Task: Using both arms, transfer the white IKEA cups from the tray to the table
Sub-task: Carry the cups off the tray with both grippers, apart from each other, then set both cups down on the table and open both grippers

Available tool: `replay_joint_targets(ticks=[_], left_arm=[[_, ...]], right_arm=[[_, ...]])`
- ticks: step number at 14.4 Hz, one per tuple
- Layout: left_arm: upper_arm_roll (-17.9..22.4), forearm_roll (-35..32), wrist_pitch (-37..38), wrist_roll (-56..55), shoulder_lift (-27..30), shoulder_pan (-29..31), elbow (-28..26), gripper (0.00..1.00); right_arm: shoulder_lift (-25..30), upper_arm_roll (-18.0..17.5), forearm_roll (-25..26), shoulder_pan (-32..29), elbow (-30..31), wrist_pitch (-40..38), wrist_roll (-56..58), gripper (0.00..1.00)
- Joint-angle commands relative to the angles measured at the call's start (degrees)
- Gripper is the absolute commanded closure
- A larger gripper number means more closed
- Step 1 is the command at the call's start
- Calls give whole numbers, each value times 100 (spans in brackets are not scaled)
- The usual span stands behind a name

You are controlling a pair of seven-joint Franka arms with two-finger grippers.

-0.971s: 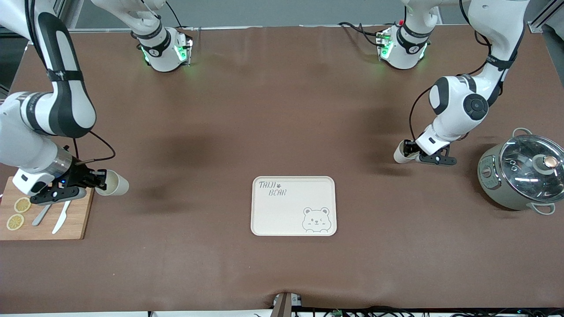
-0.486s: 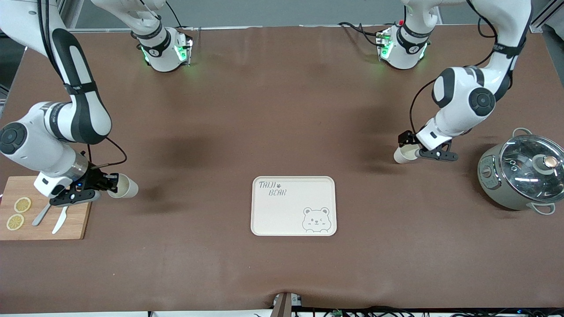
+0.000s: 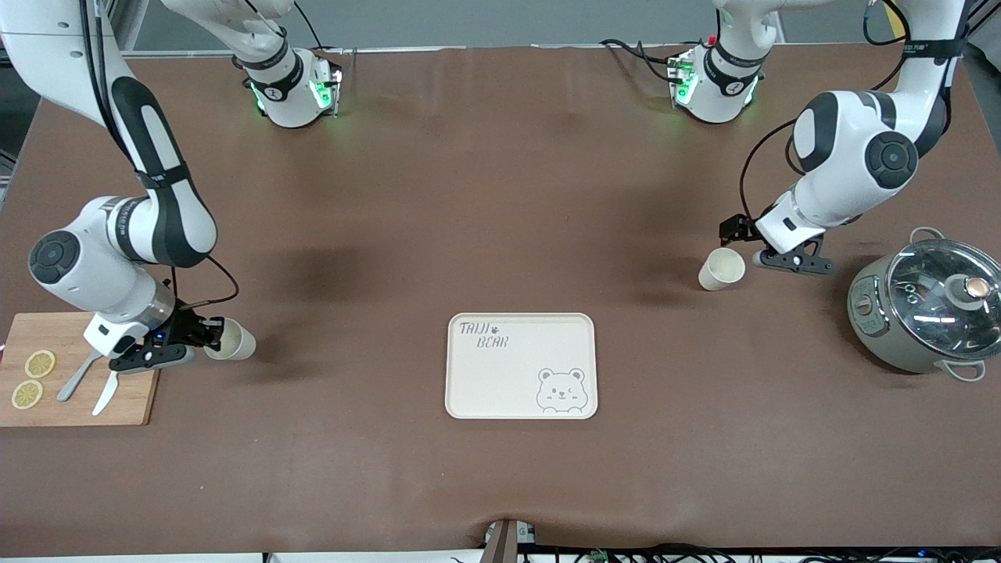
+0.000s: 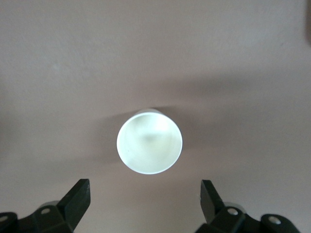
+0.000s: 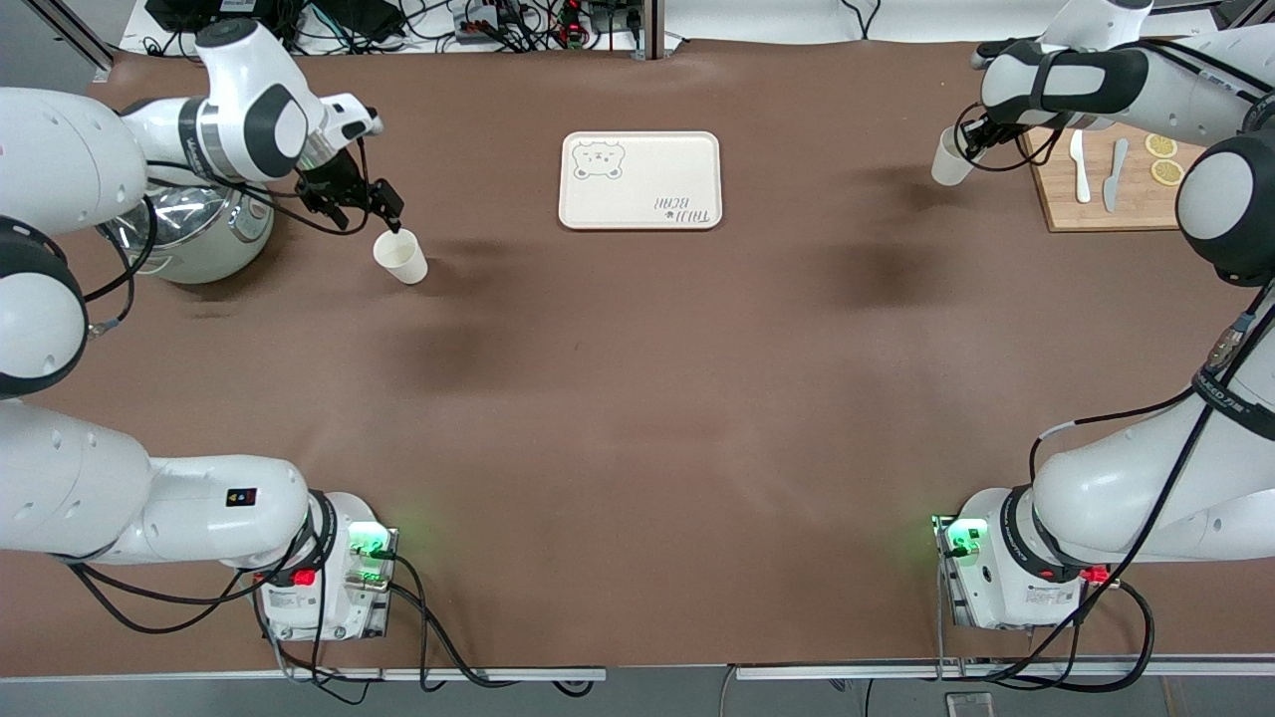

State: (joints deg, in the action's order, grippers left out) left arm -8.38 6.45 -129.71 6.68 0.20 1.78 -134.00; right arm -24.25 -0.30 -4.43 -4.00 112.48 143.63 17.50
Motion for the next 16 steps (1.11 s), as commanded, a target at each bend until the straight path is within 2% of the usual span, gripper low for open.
replay_joint_targets(ticks=[1,3,5,8,10,12,14,15,16], left_arm=[[-23,102,201,-79,15,51,382,0],[-5,102,210,-79,-72,94,803,0],[3,102,384,-463,-274,121,1513,0],[12,41,1821,-1369,-879,86,3321,0],[12,-20,2562,-1520,-1135,77,4255,0],[12,-179,2679,-1521,-1128,94,4566,0],[12,-293,2697,-1521,-1066,121,4611,0],[21,-381,2723,-1521,-1040,104,4619,0],[91,-390,2819,-1521,-987,-1,4689,0]], right_arm=[[-70,-31,-155,-13,133,278,130,100],[-141,-40,-155,-4,247,542,122,100],[-194,-66,-155,5,309,718,122,100],[-282,-84,-164,5,318,841,122,100],[-291,-84,-155,5,327,850,122,100],[-317,-84,-155,5,327,859,122,100],[-326,-84,-155,5,318,859,122,100],[-326,-84,-155,14,318,859,122,92],[-326,-84,-155,14,318,859,122,38]])
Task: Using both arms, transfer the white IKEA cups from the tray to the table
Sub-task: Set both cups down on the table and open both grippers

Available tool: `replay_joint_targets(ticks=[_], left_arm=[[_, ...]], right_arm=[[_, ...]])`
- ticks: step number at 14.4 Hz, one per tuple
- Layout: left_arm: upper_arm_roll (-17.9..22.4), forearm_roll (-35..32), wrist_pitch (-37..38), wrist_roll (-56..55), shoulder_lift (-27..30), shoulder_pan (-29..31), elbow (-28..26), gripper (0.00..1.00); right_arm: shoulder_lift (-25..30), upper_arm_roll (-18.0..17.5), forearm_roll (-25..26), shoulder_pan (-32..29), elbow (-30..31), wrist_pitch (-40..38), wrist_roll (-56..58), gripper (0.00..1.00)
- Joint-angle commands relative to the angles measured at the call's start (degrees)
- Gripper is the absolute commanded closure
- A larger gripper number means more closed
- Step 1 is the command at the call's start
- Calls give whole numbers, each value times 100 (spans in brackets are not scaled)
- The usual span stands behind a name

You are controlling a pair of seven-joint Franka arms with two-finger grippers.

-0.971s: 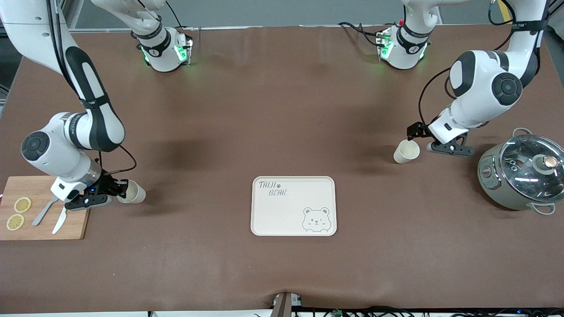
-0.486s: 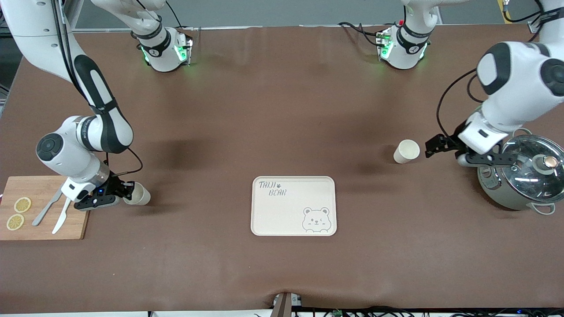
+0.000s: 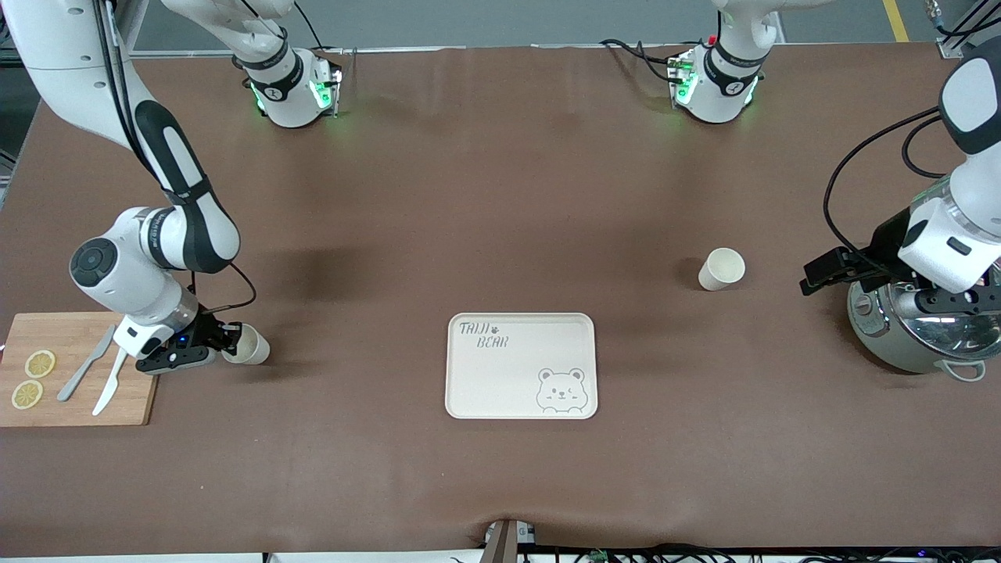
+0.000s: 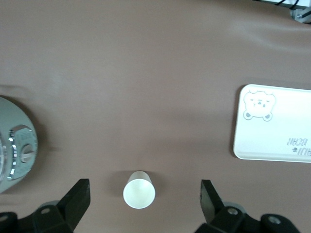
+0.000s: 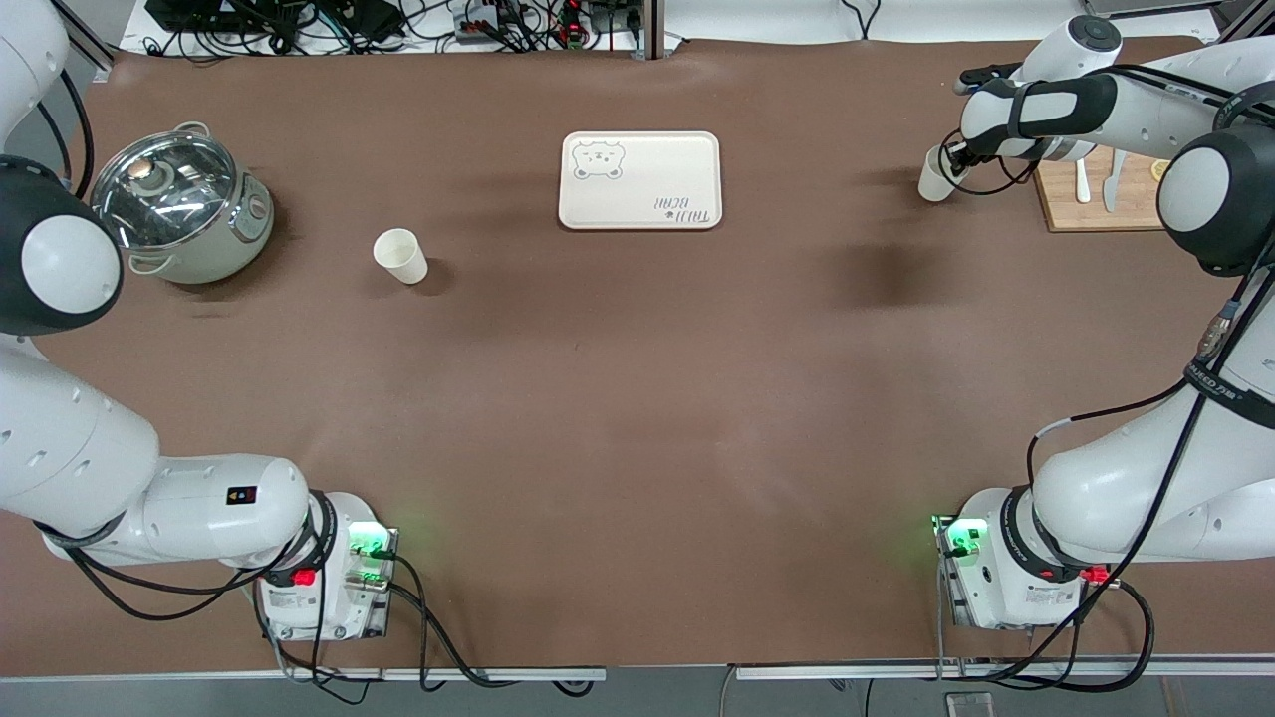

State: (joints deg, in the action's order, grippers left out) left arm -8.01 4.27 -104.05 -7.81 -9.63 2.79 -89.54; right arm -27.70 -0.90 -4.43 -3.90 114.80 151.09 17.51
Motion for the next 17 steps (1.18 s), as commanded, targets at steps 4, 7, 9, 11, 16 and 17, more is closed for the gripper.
replay_joint_targets(ticks=[4,7,9,11,16,17], left_arm=[[784,-111,1159,-72,-13,-824,920,0],[810,-154,1168,-54,66,-1009,930,0],[775,-198,1168,33,128,-1009,921,0],[705,-233,1264,173,128,-1009,912,0],[599,-779,1431,814,76,-991,886,0],[599,-779,1510,946,49,-1000,886,0]], right_arm=[[28,-24,-155,3,25,53,113,0],[89,-24,-155,12,-334,-428,95,0],[150,-7,-146,12,-1131,-1777,43,0],[168,20,-129,-32,-2272,-3534,34,0],[1289,195,-6,-164,-3552,-6212,42,0],[1694,257,29,-164,-3552,-6301,42,0]])
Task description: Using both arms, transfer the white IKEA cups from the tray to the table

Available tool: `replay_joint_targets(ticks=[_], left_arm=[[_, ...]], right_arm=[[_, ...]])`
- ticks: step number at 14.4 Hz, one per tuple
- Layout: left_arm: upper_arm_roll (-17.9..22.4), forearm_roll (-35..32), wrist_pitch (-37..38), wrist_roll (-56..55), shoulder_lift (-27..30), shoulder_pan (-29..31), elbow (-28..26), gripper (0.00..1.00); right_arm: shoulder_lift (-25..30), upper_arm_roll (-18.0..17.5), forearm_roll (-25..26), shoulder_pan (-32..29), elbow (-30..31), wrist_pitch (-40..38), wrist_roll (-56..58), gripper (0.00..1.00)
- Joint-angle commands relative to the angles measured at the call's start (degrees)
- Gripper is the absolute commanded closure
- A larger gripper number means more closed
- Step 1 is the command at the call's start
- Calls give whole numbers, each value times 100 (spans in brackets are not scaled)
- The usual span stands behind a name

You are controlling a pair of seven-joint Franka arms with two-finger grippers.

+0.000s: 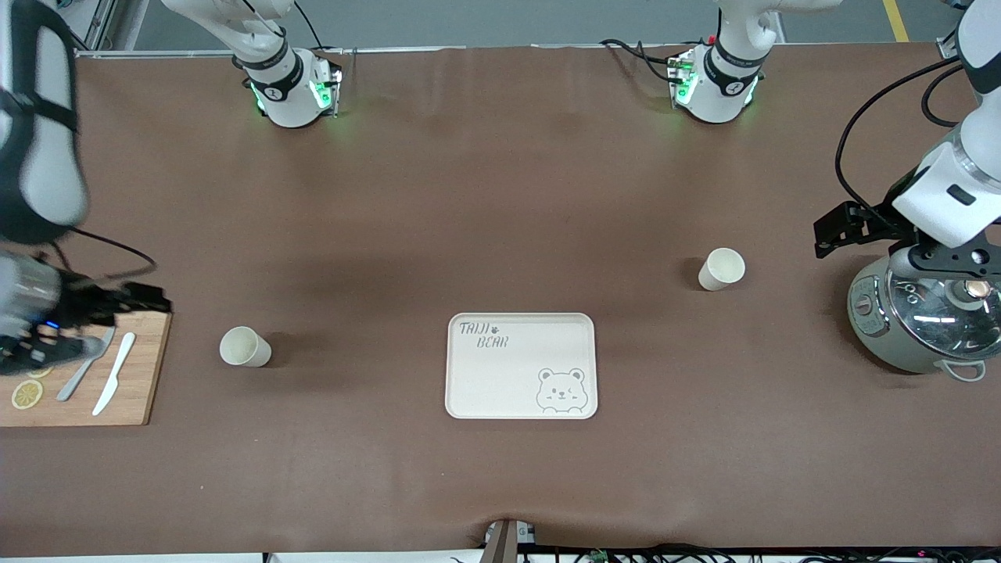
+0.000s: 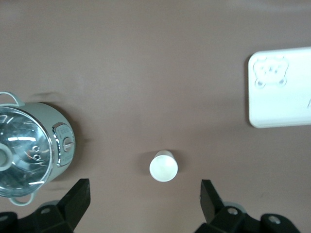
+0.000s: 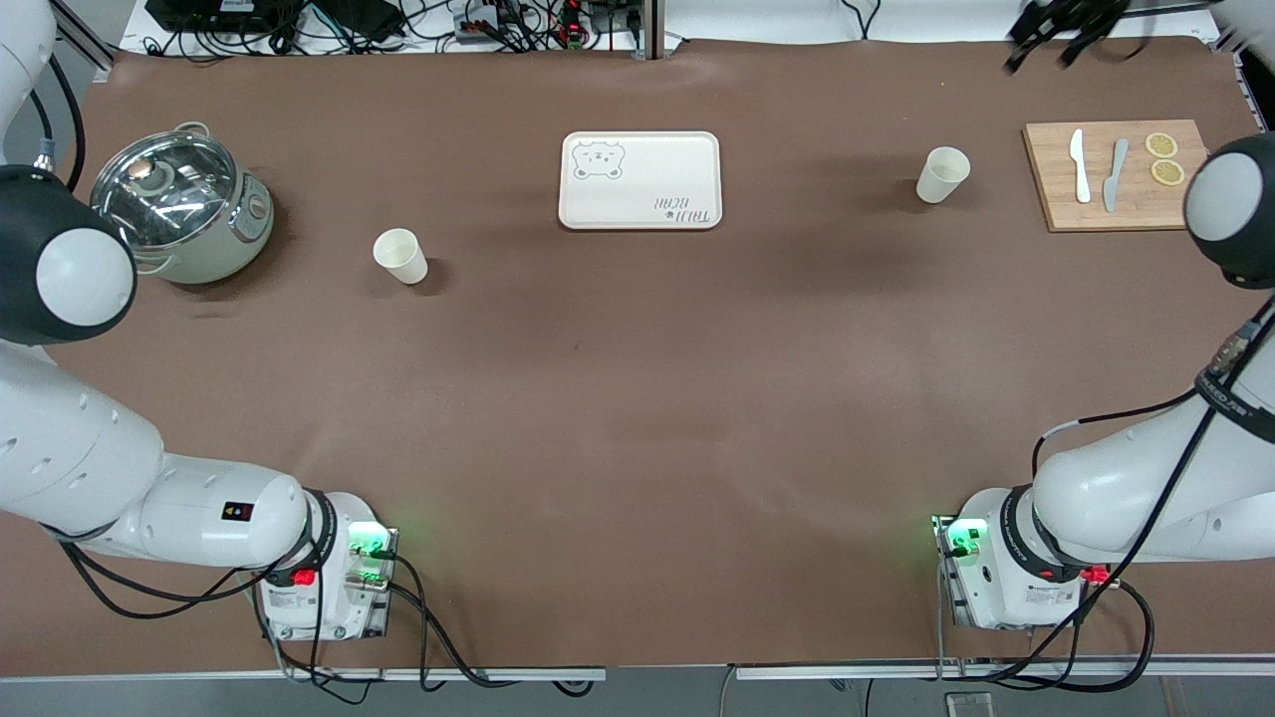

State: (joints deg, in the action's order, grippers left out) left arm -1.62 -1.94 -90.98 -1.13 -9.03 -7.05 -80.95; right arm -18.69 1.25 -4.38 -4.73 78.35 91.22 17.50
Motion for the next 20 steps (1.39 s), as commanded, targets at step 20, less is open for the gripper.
replay_joint_targets(ticks=[20], left_arm=[[-49,-52,563,316,-11,-42,53,0]], right_arm=[[1139,121,192,-1,49,-193,-967,0]])
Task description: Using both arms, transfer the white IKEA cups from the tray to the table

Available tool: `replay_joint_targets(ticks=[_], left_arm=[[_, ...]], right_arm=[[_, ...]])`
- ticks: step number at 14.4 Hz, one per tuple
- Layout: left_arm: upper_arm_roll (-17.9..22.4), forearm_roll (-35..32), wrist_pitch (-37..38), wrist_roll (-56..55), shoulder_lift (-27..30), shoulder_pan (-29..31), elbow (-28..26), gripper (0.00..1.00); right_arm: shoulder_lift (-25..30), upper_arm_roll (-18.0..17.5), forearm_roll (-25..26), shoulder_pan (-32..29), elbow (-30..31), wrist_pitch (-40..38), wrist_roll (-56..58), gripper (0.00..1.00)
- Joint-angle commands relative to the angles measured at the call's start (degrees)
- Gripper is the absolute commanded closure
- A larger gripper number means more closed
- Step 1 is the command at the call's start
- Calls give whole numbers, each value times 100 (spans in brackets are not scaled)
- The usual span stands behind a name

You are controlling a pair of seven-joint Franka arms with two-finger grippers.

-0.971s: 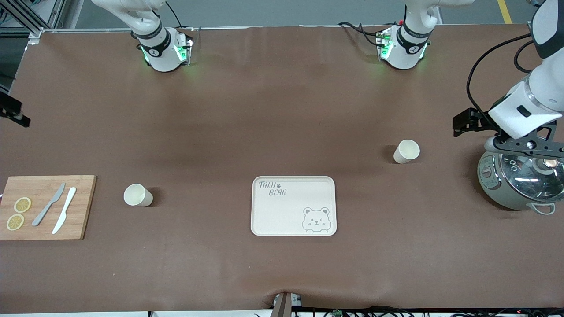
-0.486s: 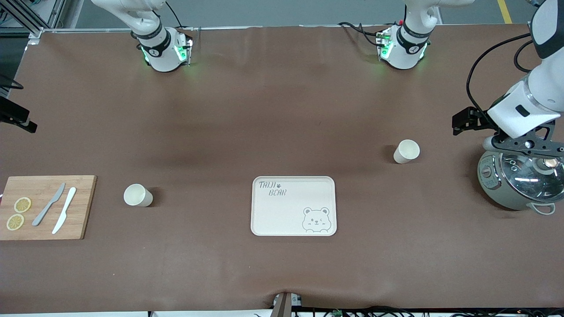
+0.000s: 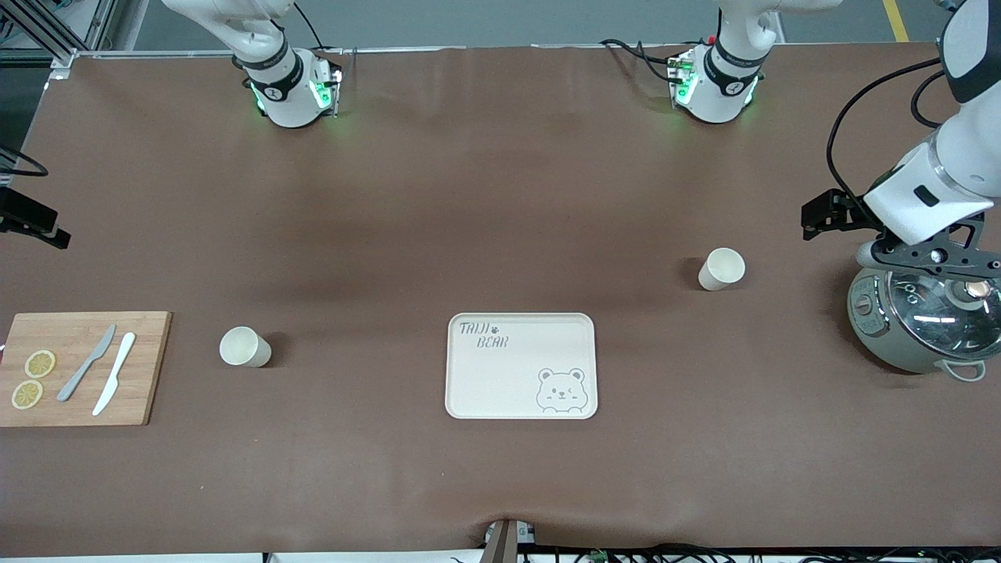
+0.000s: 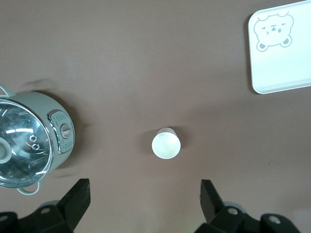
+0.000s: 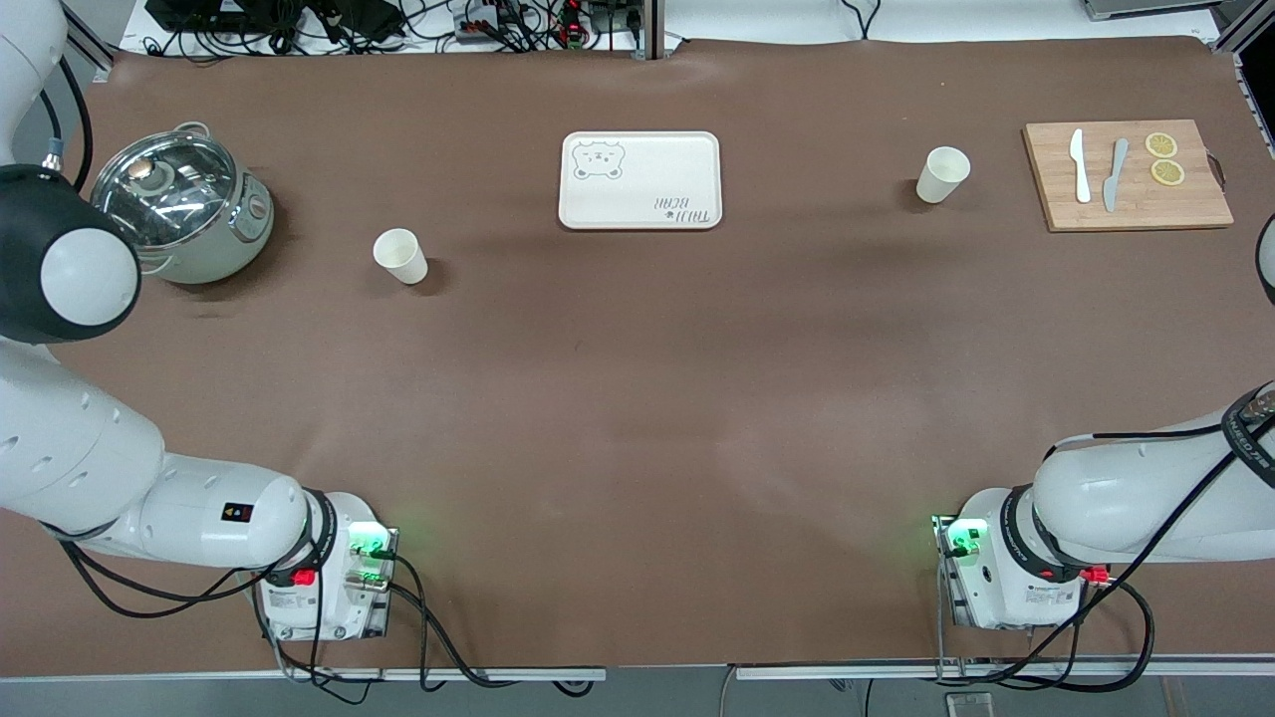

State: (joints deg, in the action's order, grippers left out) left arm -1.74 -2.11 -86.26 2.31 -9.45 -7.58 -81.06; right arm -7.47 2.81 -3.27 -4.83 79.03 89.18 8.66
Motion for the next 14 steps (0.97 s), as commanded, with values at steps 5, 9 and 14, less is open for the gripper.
replay_joint_targets(ticks=[5,9,14], left_arm=[[-28,-43,92,-3,31,63,64,0],[-10,-61,92,32,31,107,64,0],[25,-70,92,23,39,108,73,0]], right_arm=[[17,-18,107,-79,-28,21,-118,0],[17,-9,116,-97,-143,38,-136,0],[-27,-17,151,-44,-151,56,-136,0]])
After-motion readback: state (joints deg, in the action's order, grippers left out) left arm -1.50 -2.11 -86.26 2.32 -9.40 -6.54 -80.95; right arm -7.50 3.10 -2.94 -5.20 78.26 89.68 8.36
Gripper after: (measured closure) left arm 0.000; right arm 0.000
